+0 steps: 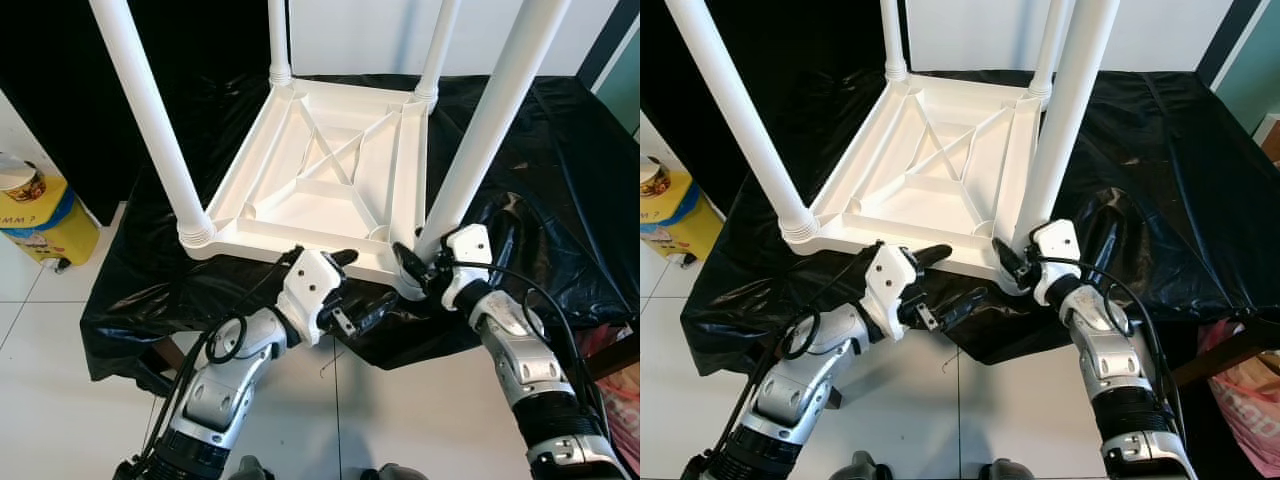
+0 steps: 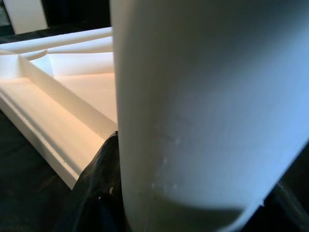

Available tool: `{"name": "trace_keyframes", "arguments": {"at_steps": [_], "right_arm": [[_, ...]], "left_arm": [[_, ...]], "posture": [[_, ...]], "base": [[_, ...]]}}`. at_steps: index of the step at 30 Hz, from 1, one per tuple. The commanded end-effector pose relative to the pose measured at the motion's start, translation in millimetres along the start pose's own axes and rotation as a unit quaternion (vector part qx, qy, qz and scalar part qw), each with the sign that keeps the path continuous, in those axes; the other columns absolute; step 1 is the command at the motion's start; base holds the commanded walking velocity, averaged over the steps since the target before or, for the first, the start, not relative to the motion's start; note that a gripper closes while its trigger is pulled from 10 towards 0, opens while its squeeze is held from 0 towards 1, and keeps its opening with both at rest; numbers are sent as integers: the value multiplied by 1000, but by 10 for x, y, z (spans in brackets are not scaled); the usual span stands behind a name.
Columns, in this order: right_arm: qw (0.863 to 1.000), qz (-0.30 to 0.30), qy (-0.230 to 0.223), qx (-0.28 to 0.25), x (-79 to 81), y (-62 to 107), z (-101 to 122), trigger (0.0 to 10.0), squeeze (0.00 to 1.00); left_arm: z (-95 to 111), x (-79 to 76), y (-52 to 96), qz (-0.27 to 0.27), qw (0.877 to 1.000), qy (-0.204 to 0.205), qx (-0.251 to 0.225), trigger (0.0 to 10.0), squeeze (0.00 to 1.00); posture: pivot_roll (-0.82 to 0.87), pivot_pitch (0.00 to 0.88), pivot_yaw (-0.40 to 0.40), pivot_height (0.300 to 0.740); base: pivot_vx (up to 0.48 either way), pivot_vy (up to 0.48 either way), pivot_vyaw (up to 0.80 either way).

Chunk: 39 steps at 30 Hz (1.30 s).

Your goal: Building children table

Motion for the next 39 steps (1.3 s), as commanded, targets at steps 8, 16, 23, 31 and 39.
{"name": "trace_keyframes", "arguments": {"at_steps": [8,16,23,31,39], "right_arm": [[995,-87,-3,51,-22,133,-190,10000,0],[985,-153,-16,75,30,143,-228,10000,0],[975,-199,-40,91,246,165,-229,10000,0],[975,-199,-40,91,250,166,-191,10000,1000],[976,-203,-30,73,211,189,-108,10000,1000]], "left_arm": [[3,53,-5,18,1000,-4,0,10000,0],[5,87,10,21,1000,-7,2,10000,0],[-12,68,21,21,1000,-7,5,10000,0],[-14,71,16,22,1000,-6,6,10000,0],[-17,63,13,22,1000,-7,5,10000,0]], "posture": [[29,91,-20,740],[35,90,-17,740],[39,90,-22,740],[38,87,-28,740],[40,80,-31,740]], "base": [[0,0,0],[0,0,0],[0,0,0],[0,0,0],[0,0,0]]}}
Point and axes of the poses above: a point about 5 cm out from each wrist's last joint towards the gripper, its own y axis pointing back from the gripper into the wrist, its own z axis along the axis of the wrist's last joint, x = y × z, the point moved 5 cm from there along -y, pointing out of the wrist towards the gripper, and after that the axes turned 9 degrees about y, right-handed, at the moved point
